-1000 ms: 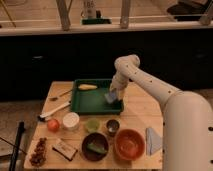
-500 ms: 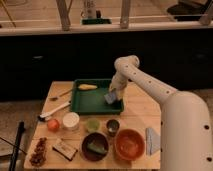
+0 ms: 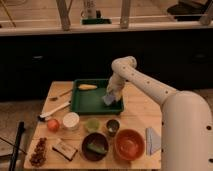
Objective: Place sponge in tray
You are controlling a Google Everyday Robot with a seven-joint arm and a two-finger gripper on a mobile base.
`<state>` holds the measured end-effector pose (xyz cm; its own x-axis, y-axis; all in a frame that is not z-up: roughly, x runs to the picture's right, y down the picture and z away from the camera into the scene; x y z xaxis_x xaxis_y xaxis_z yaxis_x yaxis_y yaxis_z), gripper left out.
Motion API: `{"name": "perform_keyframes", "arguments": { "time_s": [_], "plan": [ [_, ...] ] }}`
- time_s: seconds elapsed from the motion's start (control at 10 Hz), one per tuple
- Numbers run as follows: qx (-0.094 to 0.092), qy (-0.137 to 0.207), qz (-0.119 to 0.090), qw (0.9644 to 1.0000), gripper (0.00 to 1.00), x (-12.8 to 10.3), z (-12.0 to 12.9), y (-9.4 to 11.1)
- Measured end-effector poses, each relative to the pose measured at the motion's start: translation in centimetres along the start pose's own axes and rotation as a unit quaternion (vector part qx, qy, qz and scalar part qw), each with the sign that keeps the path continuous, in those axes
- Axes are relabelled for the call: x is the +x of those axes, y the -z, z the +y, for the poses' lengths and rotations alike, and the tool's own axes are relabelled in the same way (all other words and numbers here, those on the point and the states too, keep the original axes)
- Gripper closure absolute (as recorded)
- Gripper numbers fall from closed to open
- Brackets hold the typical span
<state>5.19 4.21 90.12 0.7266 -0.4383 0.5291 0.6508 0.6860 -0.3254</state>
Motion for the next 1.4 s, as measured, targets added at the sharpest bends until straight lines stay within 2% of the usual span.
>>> {"name": "perform_keyframes", "arguments": {
  "time_s": [0.5,1.4],
  "plan": [
    [-0.001,0.032,-0.006,0.9995,1.00,-1.4,-0.9,-0.3],
    [-0.034,0.080,-0.027,0.9958,1.00,-3.0,-3.7,-2.2]
  ]
}}
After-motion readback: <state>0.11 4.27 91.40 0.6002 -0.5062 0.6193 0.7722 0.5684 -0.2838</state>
